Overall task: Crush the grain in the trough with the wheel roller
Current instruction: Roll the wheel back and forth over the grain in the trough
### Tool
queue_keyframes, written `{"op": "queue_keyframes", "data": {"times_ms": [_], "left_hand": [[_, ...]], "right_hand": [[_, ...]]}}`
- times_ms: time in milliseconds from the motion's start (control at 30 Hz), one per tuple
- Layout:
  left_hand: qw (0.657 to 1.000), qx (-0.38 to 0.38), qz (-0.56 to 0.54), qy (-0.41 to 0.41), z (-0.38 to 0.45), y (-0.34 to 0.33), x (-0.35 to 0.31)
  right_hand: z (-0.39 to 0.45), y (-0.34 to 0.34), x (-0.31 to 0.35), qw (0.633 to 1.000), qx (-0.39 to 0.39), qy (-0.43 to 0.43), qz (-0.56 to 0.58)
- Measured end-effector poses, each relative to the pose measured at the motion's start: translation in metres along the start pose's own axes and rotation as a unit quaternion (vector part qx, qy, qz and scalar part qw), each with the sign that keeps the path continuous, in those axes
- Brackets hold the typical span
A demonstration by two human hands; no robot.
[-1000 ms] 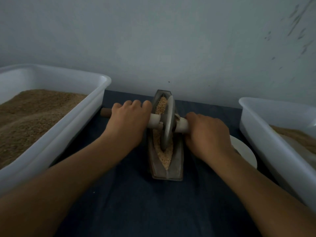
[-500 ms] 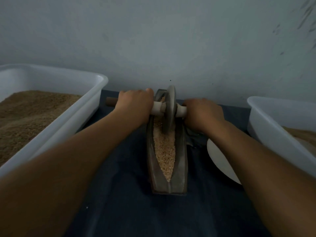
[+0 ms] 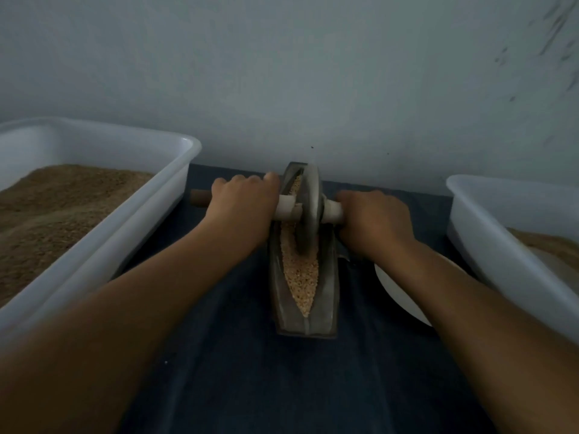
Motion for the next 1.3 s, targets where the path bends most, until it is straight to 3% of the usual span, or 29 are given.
{"op": "queue_keyframes", "data": {"times_ms": [633,1067,1300], "left_hand": [[0.994,-0.066,0.017,-0.086,-0.066,0.023,-0.020],[0.999,0.044,-0.010,-0.011,0.001,-0.003,0.001],[0.999,0.033,0.013,-0.016,0.033,-0.002,0.000]], "right_hand": [[-0.069,0.054,0.013,0.996,-0.080,0.024,-0.032],[-0.006,0.006,0.004,0.999,-0.034,-0.001,-0.005],[0.028,-0.017,-0.007,0.999,0.036,-0.019,0.027]]}}
Point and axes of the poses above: each hand's wrist, its own z-axis towards the middle knuckle, its own y-axis out of the back of the hand, x = y × z, the point moved 10 cm from there along z, towards the middle knuckle, and after that the axes turned 15 degrees about -z, right-handed, at the moved point
